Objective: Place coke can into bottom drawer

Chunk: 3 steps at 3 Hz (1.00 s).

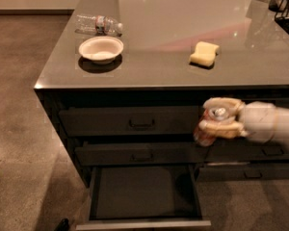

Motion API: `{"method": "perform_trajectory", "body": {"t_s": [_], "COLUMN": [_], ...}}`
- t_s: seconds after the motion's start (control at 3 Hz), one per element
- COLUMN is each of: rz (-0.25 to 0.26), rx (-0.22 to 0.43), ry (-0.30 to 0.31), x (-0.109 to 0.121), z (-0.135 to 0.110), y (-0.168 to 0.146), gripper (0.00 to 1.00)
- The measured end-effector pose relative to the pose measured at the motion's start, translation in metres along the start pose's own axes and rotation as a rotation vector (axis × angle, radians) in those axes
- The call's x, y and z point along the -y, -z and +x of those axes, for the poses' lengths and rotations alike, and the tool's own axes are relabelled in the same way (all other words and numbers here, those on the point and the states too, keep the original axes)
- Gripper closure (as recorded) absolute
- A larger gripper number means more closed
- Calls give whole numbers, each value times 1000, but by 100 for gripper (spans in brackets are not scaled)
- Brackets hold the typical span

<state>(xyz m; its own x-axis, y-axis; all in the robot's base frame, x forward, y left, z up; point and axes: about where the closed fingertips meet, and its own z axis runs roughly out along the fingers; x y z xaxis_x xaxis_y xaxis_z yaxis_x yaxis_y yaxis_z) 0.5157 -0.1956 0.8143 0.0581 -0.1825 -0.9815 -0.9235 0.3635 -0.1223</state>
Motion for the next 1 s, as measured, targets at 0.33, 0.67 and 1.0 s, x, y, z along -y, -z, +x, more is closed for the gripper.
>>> {"method": "perform_trajectory", "body": {"t_s": [0.33, 0.67, 1.0], "rz": [-30, -33, -34], "rx": [109, 144, 143], "ry": [-42, -81, -81], "x": [-26, -30, -30], "z": [86, 115, 114], "y": [-18, -25, -25], "gripper": [100, 100, 100]}}
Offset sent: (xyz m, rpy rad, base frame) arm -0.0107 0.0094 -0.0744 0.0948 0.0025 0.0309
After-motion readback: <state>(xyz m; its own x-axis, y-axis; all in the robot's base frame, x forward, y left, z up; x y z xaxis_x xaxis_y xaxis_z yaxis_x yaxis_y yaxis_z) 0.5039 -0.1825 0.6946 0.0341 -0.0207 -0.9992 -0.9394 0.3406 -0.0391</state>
